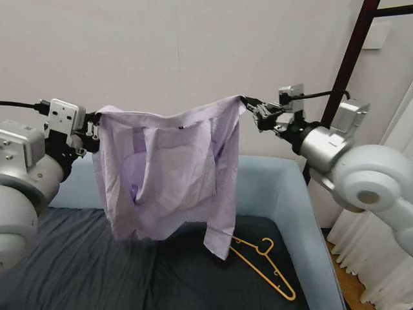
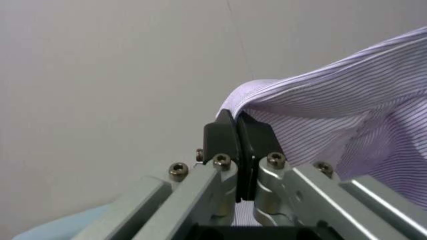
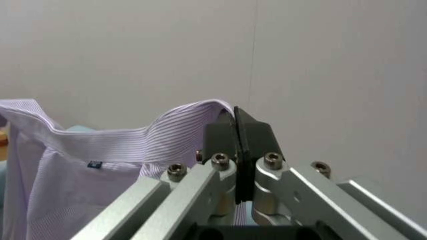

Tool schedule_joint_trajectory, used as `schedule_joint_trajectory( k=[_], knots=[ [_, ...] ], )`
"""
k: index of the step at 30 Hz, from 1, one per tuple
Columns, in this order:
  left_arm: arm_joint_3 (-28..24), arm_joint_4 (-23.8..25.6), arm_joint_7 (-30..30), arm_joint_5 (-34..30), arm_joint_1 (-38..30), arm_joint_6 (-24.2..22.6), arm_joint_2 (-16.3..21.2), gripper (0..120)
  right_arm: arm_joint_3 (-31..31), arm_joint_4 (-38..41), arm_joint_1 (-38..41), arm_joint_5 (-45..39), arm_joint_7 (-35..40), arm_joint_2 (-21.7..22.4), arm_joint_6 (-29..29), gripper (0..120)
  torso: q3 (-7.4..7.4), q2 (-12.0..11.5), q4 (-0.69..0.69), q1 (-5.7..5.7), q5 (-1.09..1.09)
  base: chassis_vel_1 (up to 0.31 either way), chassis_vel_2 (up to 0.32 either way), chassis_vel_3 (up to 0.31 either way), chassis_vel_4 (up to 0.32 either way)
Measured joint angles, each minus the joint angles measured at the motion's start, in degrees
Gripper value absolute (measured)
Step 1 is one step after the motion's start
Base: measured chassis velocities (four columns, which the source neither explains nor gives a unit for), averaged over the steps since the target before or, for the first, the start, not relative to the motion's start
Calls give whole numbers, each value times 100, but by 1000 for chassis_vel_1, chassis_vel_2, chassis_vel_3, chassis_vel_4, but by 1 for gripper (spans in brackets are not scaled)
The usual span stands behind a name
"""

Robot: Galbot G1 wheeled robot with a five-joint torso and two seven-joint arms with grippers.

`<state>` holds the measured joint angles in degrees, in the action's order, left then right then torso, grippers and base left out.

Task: Pick up the clothes from the sofa and hang them on the clothes hanger.

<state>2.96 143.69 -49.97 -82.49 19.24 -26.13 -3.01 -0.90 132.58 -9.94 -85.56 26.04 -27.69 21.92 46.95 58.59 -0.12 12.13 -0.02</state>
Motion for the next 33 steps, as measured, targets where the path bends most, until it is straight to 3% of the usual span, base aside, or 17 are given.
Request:
schedule_joint_trajectory(
  k=[3,7,10,11,12,16,17,21,22,28,33],
  knots=[
    [-31,15,-49,-67,39,-57,-93,0,115,192,-15,-370,247,91,97,0,0,0,2,0,-2,0,0,0,0],
    [-232,-155,-149,-93,138,-99,-484,0,99,359,-86,-726,615,-40,272,0,1,0,7,0,-3,0,0,0,0],
    [-522,-650,-298,-62,291,-195,-1137,0,-97,136,-411,-707,823,-406,416,0,1,0,4,1,-4,0,0,0,0],
    [-522,-650,-298,-62,291,-195,-1137,0,-97,136,-411,-707,823,-406,416,0,1,0,4,1,-4,0,0,0,0],
    [-662,-824,-369,-62,332,-227,-1366,0,-197,-18,-563,-635,858,-553,442,0,2,-1,5,1,-3,0,0,0,0],
    [-1626,-1844,-682,27,302,-298,-2378,0,-716,-995,-1204,-162,899,-1258,476,0,3,-2,5,3,-2,0,0,0,0],
    [-1626,-1844,-682,27,302,-298,-2378,0,-716,-995,-1204,-162,899,-1258,476,0,3,-2,5,3,-2,0,0,0,0],
    [-2431,-3183,-653,727,320,-270,-3652,0,-1128,-2311,-1687,788,563,-2132,394,0,4,-3,7,3,-4,0,0,0,0],
    [-2431,-3183,-653,727,320,-270,-3652,0,-1128,-2311,-1687,788,563,-2132,394,0,4,-3,7,3,-4,0,0,0,0],
    [-2710,-5333,-308,2149,285,24,-5150,0,-1415,-3796,-1877,1881,33,-2845,24,0,3,-3,3,3,-2,0,0,0,0],
    [-2716,-6033,-53,2727,354,230,-5560,0,-1491,-4401,-1874,2144,-206,-3133,-122,0,2,-2,4,3,-3,0,0,0,0]
  ],
)
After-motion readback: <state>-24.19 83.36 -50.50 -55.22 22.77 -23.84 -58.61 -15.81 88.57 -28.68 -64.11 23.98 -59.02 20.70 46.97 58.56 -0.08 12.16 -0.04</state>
